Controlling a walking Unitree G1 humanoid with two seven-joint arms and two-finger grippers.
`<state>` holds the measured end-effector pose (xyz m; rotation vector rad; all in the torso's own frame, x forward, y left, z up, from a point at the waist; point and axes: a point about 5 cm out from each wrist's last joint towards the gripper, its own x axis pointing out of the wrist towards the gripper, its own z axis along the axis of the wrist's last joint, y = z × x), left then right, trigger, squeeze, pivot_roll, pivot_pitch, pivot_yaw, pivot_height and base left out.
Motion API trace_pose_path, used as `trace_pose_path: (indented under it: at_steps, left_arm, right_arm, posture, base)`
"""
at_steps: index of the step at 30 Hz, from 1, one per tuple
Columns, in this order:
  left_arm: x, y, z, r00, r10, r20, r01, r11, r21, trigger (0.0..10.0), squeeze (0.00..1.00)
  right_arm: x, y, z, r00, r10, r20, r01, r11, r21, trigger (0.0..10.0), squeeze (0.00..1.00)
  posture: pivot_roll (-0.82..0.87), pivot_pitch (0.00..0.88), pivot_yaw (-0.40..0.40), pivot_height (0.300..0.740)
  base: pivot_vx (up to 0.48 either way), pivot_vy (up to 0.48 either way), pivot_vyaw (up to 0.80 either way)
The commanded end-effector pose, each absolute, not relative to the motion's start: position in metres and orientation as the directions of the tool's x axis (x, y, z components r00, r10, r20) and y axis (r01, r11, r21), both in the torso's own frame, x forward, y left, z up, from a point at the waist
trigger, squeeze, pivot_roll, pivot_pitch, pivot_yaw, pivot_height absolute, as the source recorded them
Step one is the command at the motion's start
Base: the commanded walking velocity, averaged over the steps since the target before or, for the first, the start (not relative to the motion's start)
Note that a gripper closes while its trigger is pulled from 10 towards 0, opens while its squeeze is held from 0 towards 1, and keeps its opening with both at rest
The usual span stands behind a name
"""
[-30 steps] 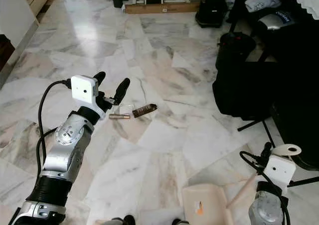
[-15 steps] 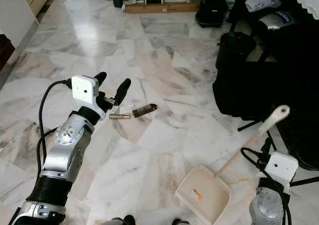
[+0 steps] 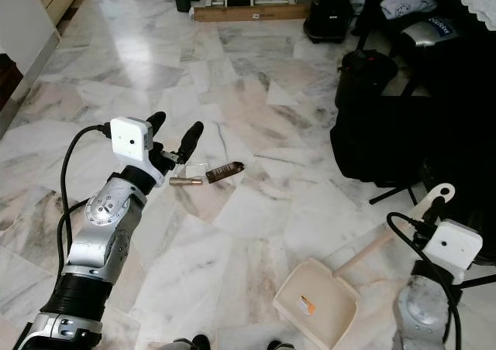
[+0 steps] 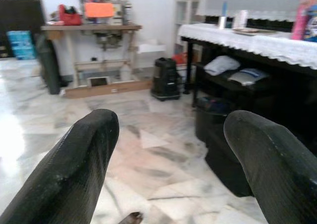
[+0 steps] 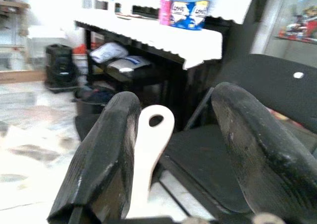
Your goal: Sweep floor
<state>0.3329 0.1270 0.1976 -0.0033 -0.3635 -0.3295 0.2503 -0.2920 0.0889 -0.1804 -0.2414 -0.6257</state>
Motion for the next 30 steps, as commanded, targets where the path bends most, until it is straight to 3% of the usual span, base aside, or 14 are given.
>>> trace_pose_path:
  at_steps: [1, 2, 8, 12, 15, 23, 25, 26, 30]
  left_arm:
    - [0.335, 0.150, 0.188, 0.919, -0.197, 0.341, 0.179, 0.980, 0.083, 10.0, 0.00]
    - [0.336, 0.171, 0.178, 0.942, -0.098, 0.321, 0.071, 0.993, 0.094, 10.0, 0.00]
    - [0.335, 0.191, 0.161, 0.963, -0.033, 0.267, -0.002, 0.991, 0.132, 10.0, 0.00]
    - [0.327, 0.216, 0.117, 0.992, 0.068, 0.102, -0.081, 0.988, 0.133, 10.0, 0.00]
    - [0.321, 0.219, 0.088, 0.998, 0.059, -0.028, -0.055, 0.988, 0.143, 10.0, 0.00]
    - [0.287, 0.220, 0.016, 0.936, 0.046, -0.349, 0.002, 0.991, 0.137, 10.0, 0.00]
    - [0.287, 0.220, 0.016, 0.936, 0.046, -0.349, 0.002, 0.991, 0.137, 10.0, 0.00]
    - [0.271, 0.218, -0.008, 0.881, 0.039, -0.471, 0.031, 0.990, 0.140, 10.0, 0.00]
    - [0.250, 0.218, -0.030, 0.812, 0.044, -0.583, 0.052, 0.988, 0.148, 10.0, 0.00]
  right_arm:
    - [0.249, -0.283, 0.091, 0.803, -0.525, 0.281, 0.568, 0.817, -0.097, 10.0, 0.00]
    - [0.250, -0.273, 0.096, 0.827, -0.479, 0.294, 0.523, 0.848, -0.090, 10.0, 0.00]
    - [0.249, -0.262, 0.090, 0.868, -0.428, 0.252, 0.462, 0.881, -0.098, 10.0, 0.00]
    - [0.239, -0.256, 0.054, 0.906, -0.413, 0.092, 0.422, 0.899, -0.122, 10.0, 0.00]
    - [0.232, -0.257, 0.033, 0.901, -0.432, -0.035, 0.423, 0.894, -0.149, 10.0, 0.00]
    - [0.194, -0.257, -0.029, 0.823, -0.425, -0.377, 0.421, 0.902, -0.098, 10.0, 0.00]
    - [0.194, -0.257, -0.029, 0.823, -0.425, -0.377, 0.421, 0.902, -0.098, 10.0, 0.00]
    - [0.176, -0.256, -0.050, 0.759, -0.410, -0.506, 0.431, 0.899, -0.082, 10.0, 0.00]
    - [0.152, -0.254, -0.070, 0.664, -0.409, -0.626, 0.462, 0.883, -0.086, 10.0, 0.00]
  posture:
    - [0.07, 0.140, 0.008, 0.740]
    - [0.06, 0.138, 0.007, 0.740]
    - [0.06, 0.125, 0.003, 0.740]
    - [0.06, 0.112, -0.004, 0.740]
    - [0.05, 0.110, -0.007, 0.740]
    - [0.05, 0.086, -0.013, 0.740]
    - [0.05, 0.086, -0.013, 0.740]
    - [0.05, 0.086, -0.015, 0.740]
    - [0.05, 0.094, -0.013, 0.740]
  base:
    - [0.000, 0.000, 0.00]
    - [0.000, 0.000, 0.00]
    - [0.000, 0.000, 0.00]
    - [0.000, 0.000, 0.00]
    - [0.000, 0.000, 0.00]
    - [0.000, 0.000, 0.00]
    - [0.000, 0.000, 0.00]
    - [0.000, 0.000, 0.00]
    - [0.000, 0.000, 0.00]
